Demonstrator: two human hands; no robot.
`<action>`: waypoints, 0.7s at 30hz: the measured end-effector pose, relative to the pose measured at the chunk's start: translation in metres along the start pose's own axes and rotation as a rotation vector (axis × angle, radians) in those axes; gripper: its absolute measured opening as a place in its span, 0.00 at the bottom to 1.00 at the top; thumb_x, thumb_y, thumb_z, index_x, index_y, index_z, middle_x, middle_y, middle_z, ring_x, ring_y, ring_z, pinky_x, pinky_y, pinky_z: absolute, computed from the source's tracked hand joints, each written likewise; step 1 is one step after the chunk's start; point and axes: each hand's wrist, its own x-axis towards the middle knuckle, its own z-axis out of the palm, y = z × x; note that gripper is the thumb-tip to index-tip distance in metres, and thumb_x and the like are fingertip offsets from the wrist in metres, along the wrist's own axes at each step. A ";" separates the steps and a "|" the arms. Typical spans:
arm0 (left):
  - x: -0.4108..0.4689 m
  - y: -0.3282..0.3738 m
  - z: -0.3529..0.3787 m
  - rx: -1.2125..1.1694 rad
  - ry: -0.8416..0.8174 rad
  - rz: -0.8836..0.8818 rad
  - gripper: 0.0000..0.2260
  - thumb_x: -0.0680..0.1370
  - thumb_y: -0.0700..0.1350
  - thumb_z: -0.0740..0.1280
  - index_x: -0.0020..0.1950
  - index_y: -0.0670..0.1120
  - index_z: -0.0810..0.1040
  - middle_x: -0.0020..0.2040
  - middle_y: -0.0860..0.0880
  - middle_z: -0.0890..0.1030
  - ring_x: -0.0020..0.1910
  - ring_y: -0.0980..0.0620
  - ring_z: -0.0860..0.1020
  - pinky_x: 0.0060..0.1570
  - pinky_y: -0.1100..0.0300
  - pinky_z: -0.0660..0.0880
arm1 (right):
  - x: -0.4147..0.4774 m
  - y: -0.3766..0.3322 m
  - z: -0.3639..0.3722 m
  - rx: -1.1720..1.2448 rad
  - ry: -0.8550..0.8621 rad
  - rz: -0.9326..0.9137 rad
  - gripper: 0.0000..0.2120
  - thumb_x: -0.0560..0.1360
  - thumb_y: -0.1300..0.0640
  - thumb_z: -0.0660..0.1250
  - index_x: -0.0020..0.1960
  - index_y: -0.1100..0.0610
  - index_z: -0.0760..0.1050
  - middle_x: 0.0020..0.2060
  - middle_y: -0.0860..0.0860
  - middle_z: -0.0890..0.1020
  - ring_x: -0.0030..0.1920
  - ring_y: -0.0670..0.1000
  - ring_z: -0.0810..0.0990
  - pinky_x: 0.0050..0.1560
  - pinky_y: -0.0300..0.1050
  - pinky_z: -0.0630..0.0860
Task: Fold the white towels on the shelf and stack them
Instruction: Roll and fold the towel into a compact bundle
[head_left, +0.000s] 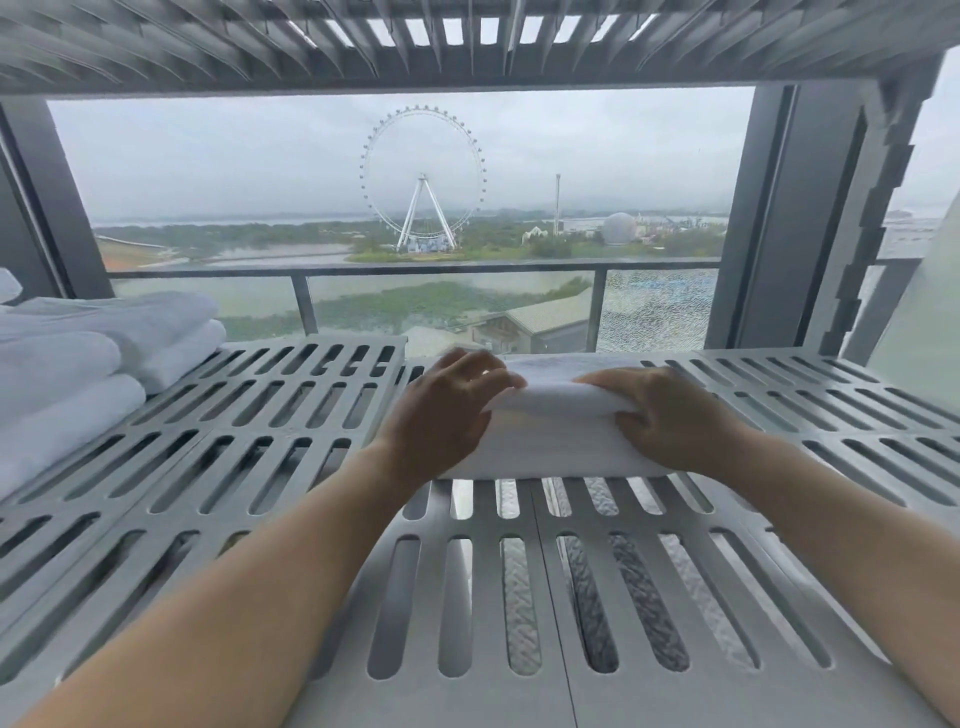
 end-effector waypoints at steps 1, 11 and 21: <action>0.000 0.001 0.000 0.008 0.011 0.004 0.20 0.68 0.29 0.65 0.56 0.44 0.78 0.52 0.45 0.79 0.53 0.43 0.75 0.48 0.47 0.76 | 0.000 0.000 0.000 -0.004 0.030 0.005 0.27 0.65 0.69 0.60 0.61 0.52 0.75 0.54 0.52 0.82 0.54 0.54 0.79 0.52 0.38 0.68; 0.000 0.000 -0.005 0.060 -0.064 0.114 0.07 0.68 0.38 0.72 0.37 0.51 0.81 0.60 0.48 0.77 0.60 0.49 0.73 0.57 0.51 0.70 | -0.001 -0.001 0.001 0.029 0.011 0.027 0.20 0.69 0.60 0.69 0.61 0.51 0.75 0.55 0.50 0.81 0.54 0.52 0.79 0.51 0.40 0.69; -0.003 -0.011 -0.017 0.065 -0.201 0.019 0.10 0.70 0.51 0.72 0.50 0.53 0.83 0.64 0.49 0.74 0.64 0.49 0.70 0.57 0.51 0.73 | -0.002 0.001 0.002 0.095 -0.037 0.051 0.22 0.65 0.53 0.69 0.58 0.44 0.75 0.46 0.41 0.81 0.45 0.42 0.77 0.43 0.33 0.70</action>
